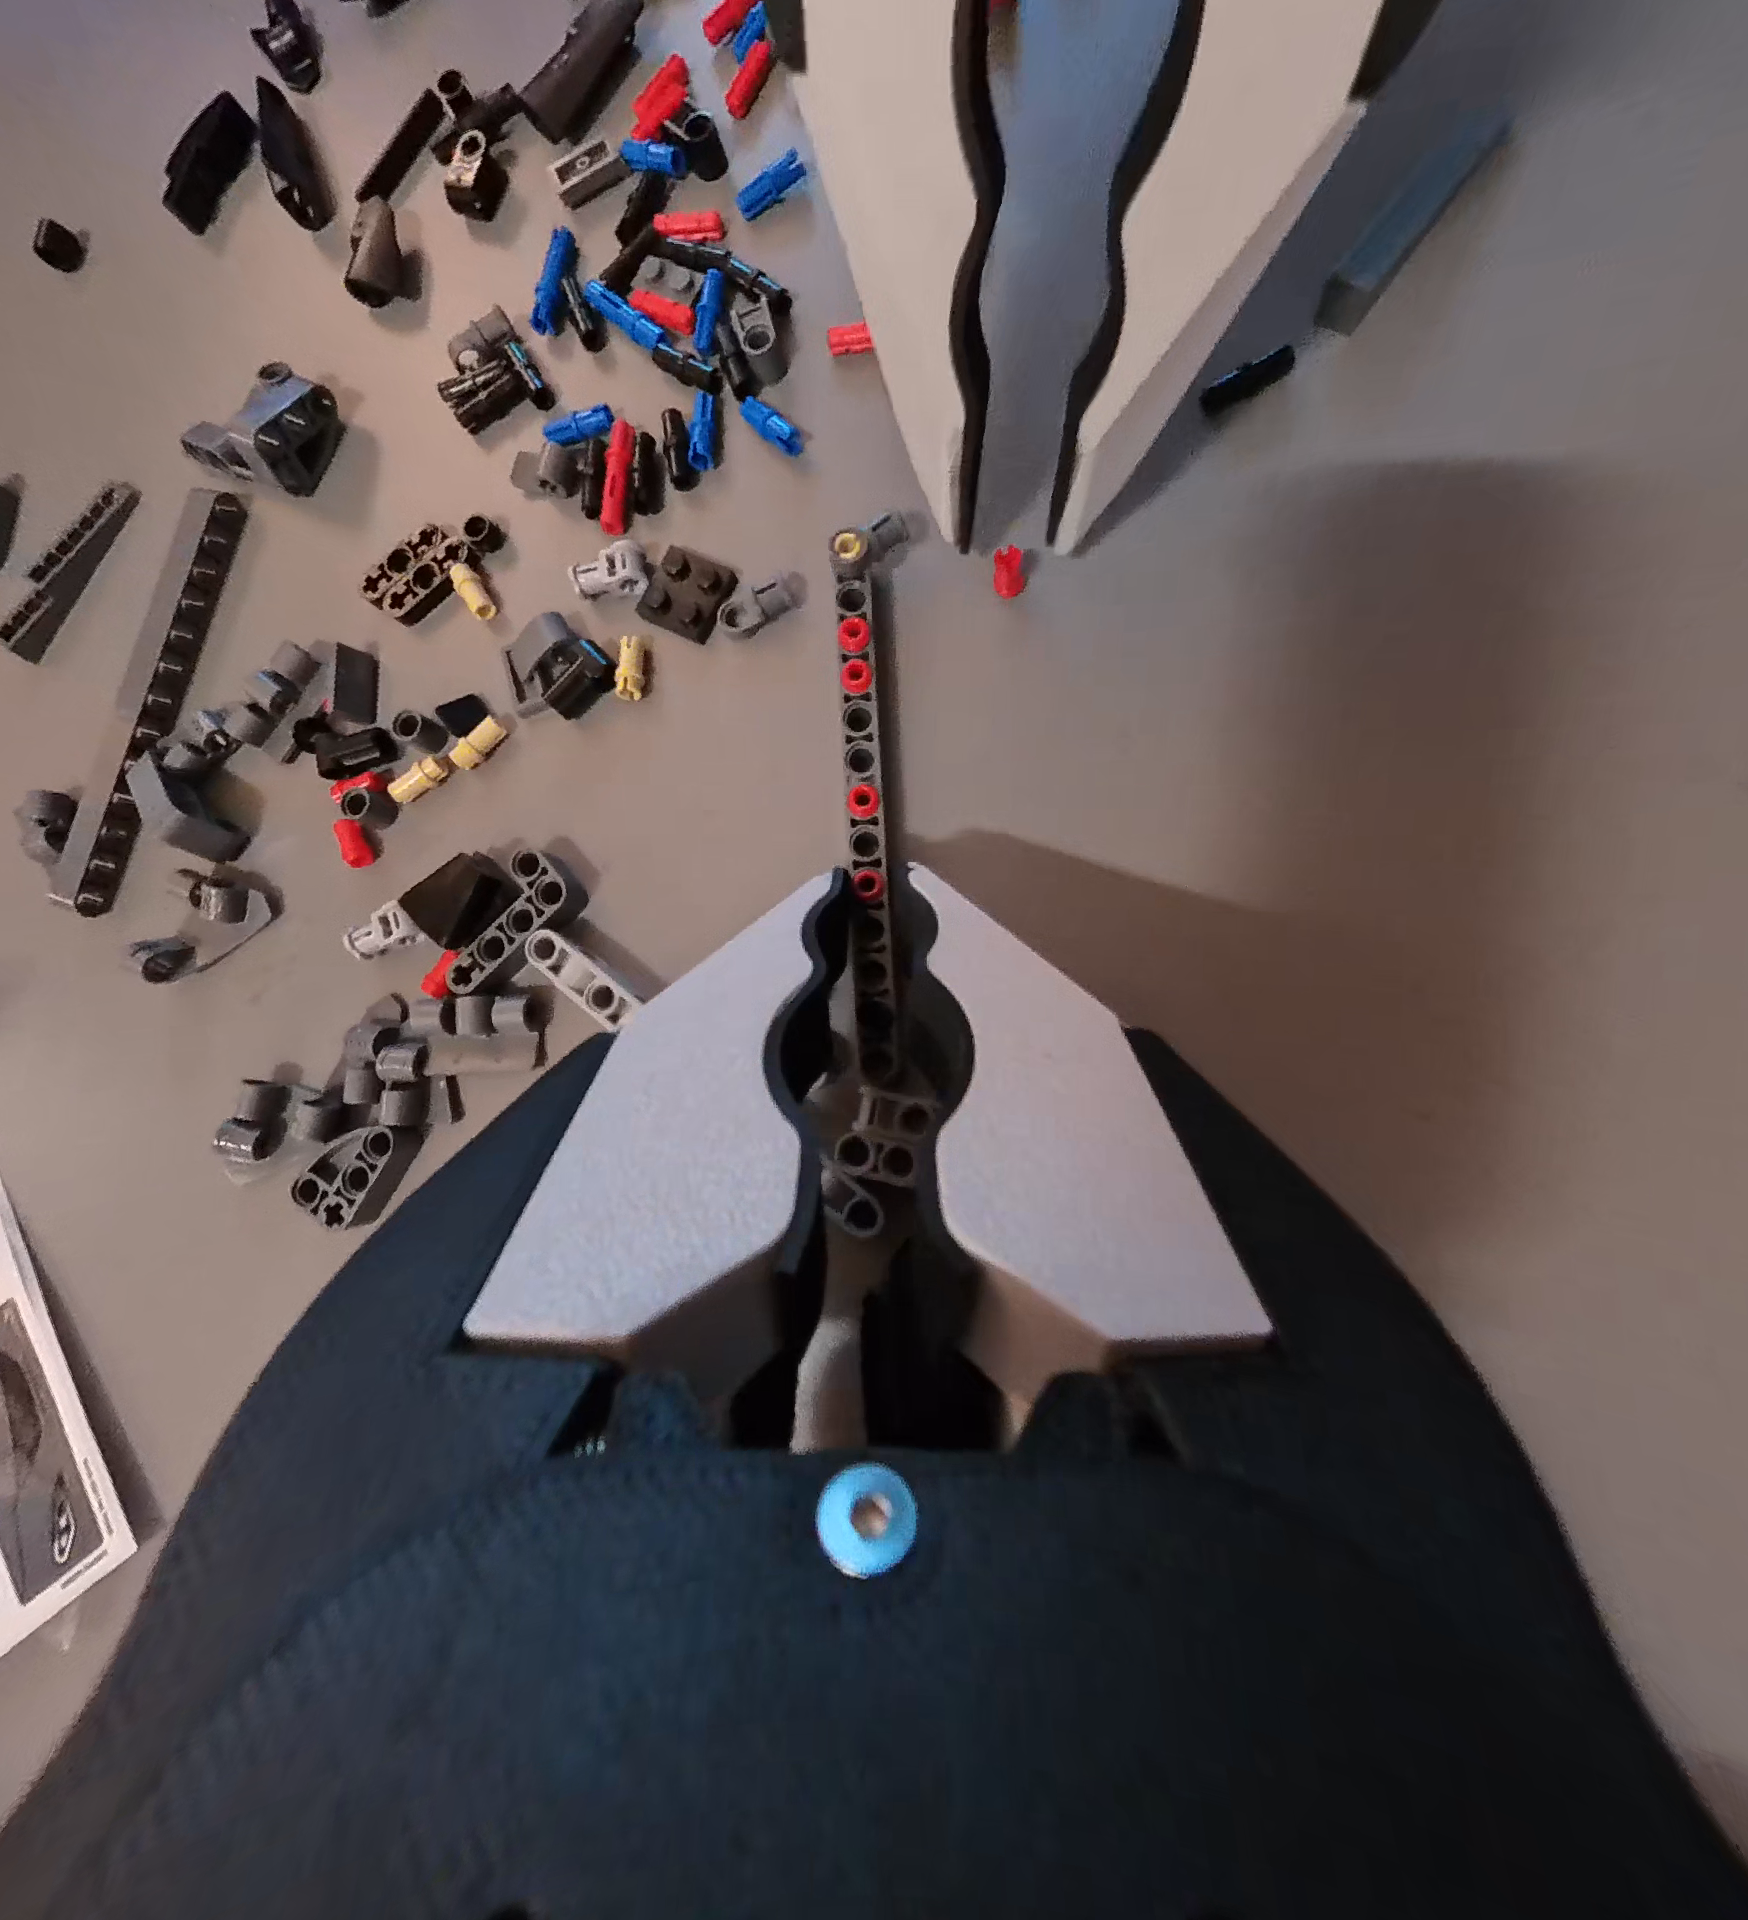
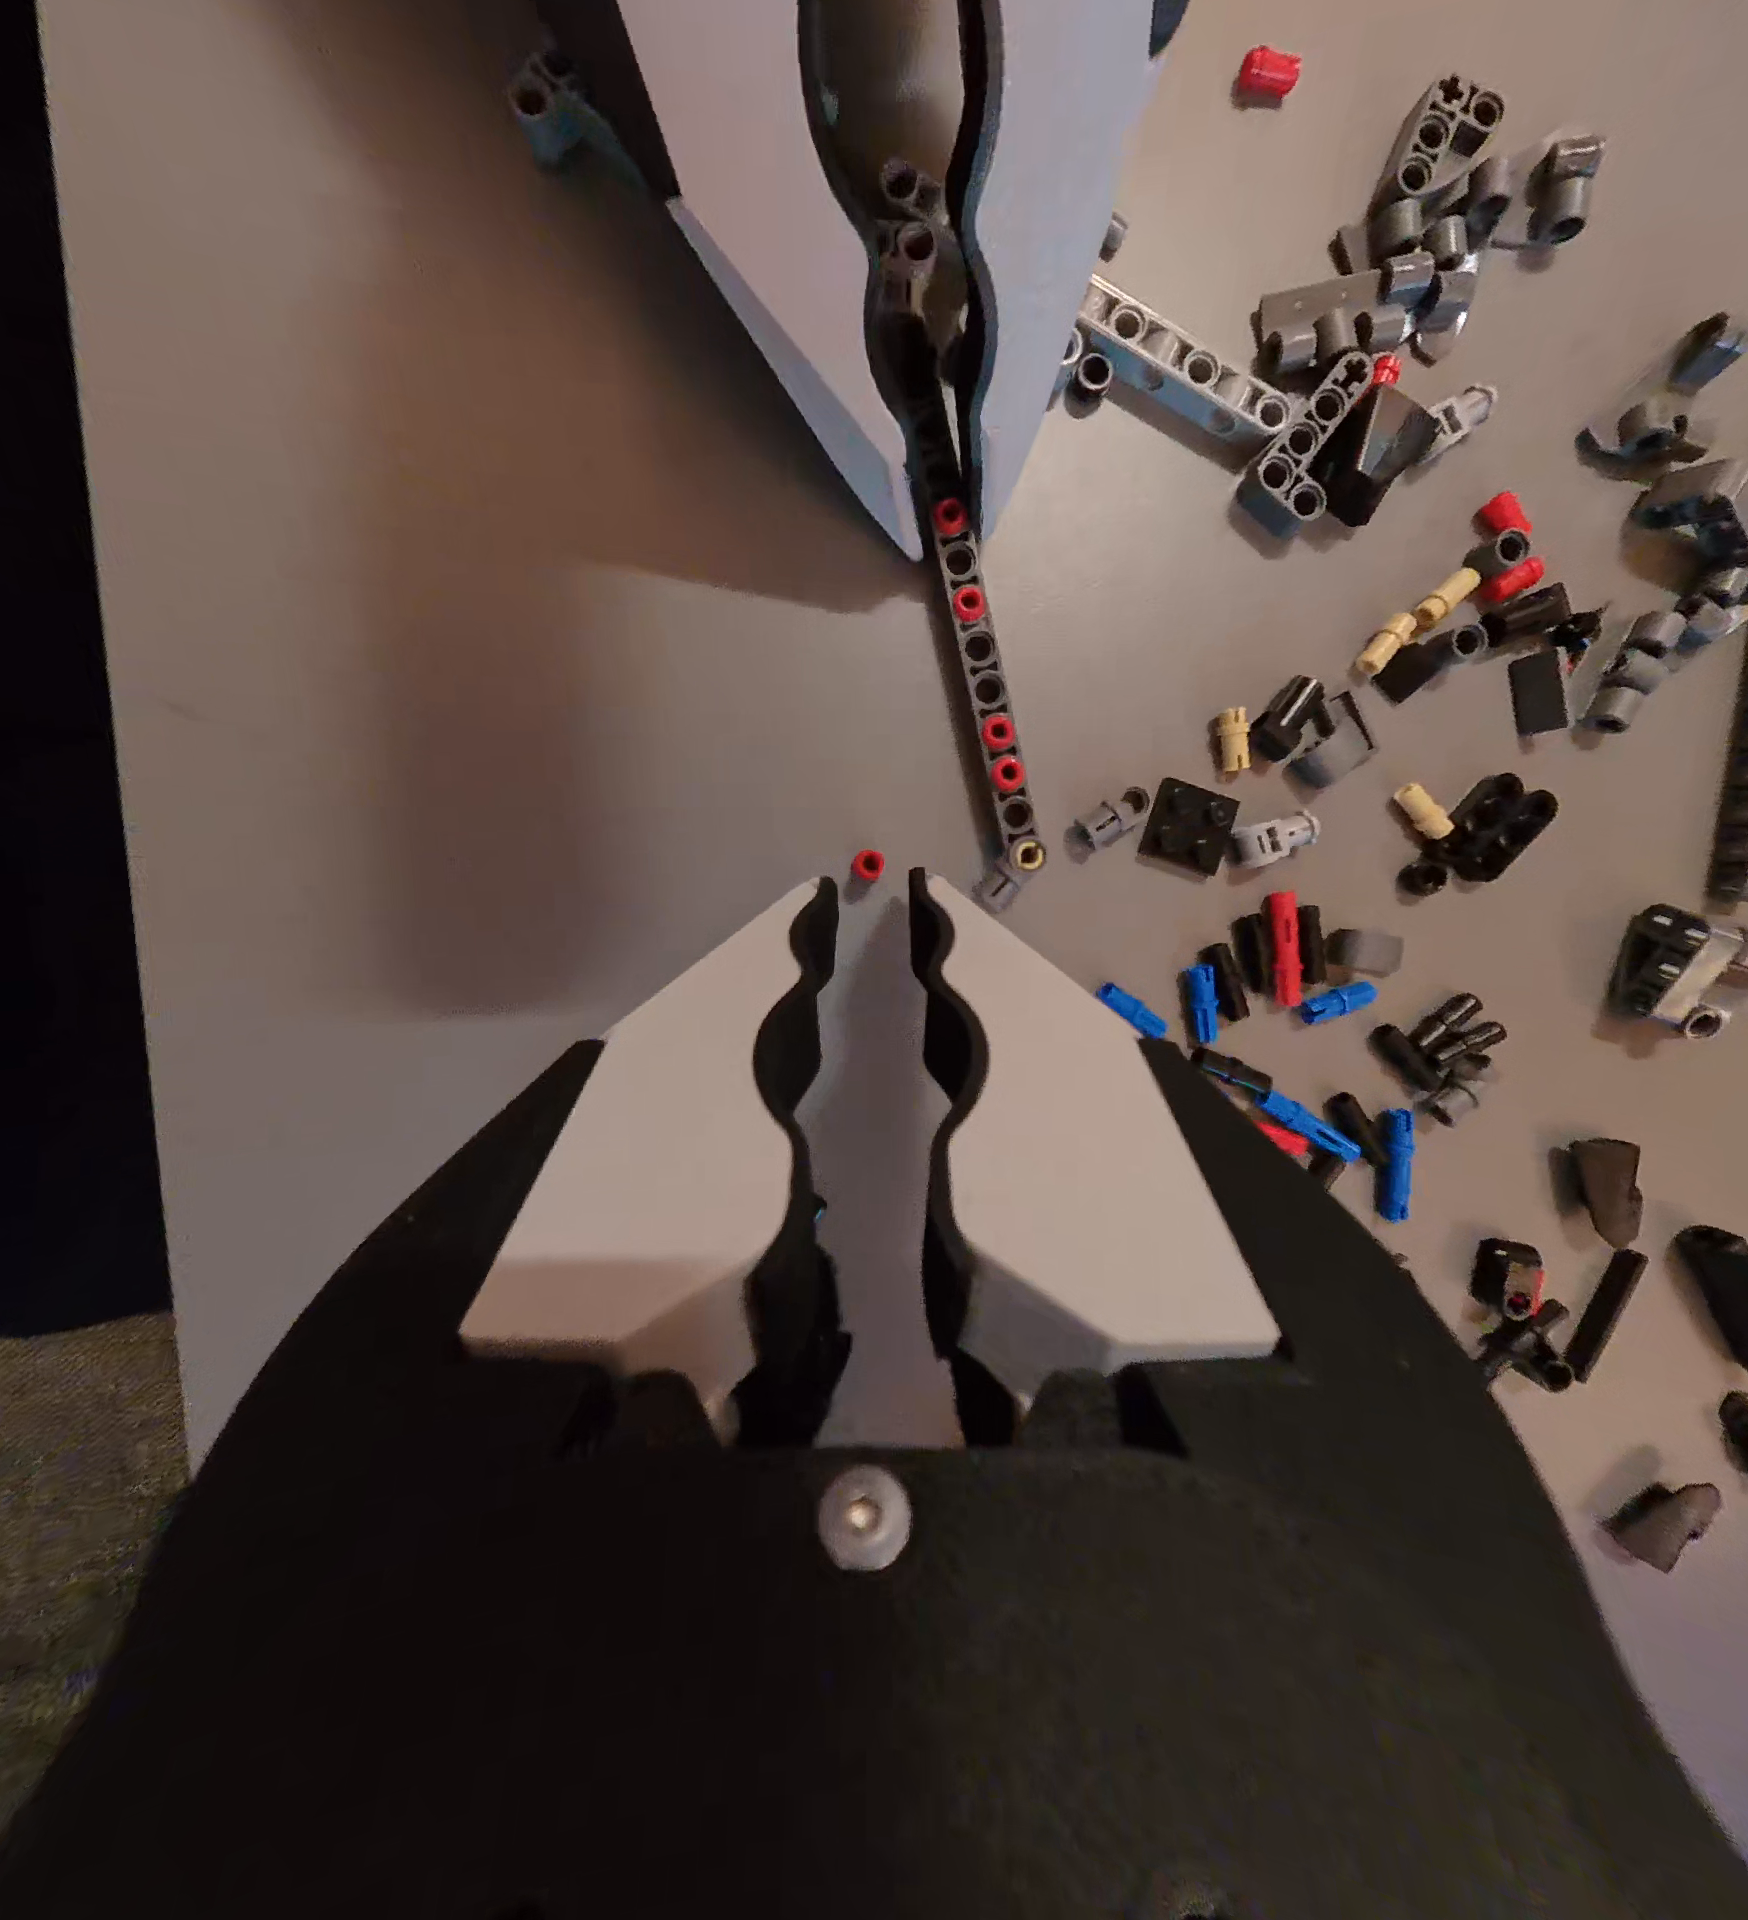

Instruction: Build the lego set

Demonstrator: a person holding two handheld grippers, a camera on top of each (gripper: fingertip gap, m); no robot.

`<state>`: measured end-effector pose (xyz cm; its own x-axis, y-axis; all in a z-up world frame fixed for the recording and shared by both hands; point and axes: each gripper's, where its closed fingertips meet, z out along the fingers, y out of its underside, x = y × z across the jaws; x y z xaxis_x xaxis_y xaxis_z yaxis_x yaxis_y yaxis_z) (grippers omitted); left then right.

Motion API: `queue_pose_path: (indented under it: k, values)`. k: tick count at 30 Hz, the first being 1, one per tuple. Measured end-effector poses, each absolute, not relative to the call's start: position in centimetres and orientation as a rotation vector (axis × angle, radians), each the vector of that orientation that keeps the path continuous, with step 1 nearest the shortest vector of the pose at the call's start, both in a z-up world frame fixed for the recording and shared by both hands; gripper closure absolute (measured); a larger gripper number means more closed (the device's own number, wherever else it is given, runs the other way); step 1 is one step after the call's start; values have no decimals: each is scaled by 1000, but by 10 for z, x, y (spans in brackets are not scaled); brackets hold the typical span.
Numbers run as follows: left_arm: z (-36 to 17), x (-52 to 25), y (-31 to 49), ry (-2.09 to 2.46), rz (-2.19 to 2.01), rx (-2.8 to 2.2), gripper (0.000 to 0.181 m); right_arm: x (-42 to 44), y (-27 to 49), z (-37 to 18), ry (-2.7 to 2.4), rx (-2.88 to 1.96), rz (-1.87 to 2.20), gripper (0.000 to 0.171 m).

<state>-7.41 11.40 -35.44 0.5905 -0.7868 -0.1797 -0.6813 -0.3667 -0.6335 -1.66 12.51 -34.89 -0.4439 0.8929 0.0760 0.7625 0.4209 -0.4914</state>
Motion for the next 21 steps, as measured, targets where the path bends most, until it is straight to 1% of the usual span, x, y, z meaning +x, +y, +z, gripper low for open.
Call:
queue_pose_path:
  k: [1,4,5,6,7,10,13,14,16,18,21]
  values:
    - [-354,-74,114,1158,-198,-2138,176,-18,124,-350,-2352,-1431,576,159]
    - [-354,-74,115,1146,-192,-2136,175,-20,122,-353,-2347,-1436,605,168]
    - [-354,-75,116,1139,-178,-2129,172,-22,121,-352,-2335,-1442,623,169]
    - [-353,-75,117,1136,-161,-2121,167,-23,121,-351,-2322,-1456,650,169]
    - [-351,-75,118,1132,-145,-2109,159,-24,120,-348,-2305,-1478,695,169]
    - [-337,-66,117,1166,-79,-1988,151,-31,113,-326,-2191,-1577,990,169]
    - [-313,-53,116,1215,39,-1800,152,-36,106,-296,-2080,-1652,1334,169]
    - [-302,-49,116,1218,84,-1723,156,-37,105,-288,-2057,-1668,1428,169]
    - [-286,-41,113,1237,147,-1608,158,-40,103,-275,-2021,-1680,1577,169]
    - [-271,-36,112,1234,197,-1516,160,-38,99,-269,-2057,-1678,1663,169]
    - [-262,-30,108,1253,166,-1476,162,-35,96,-265,-2135,-1670,1703,169]
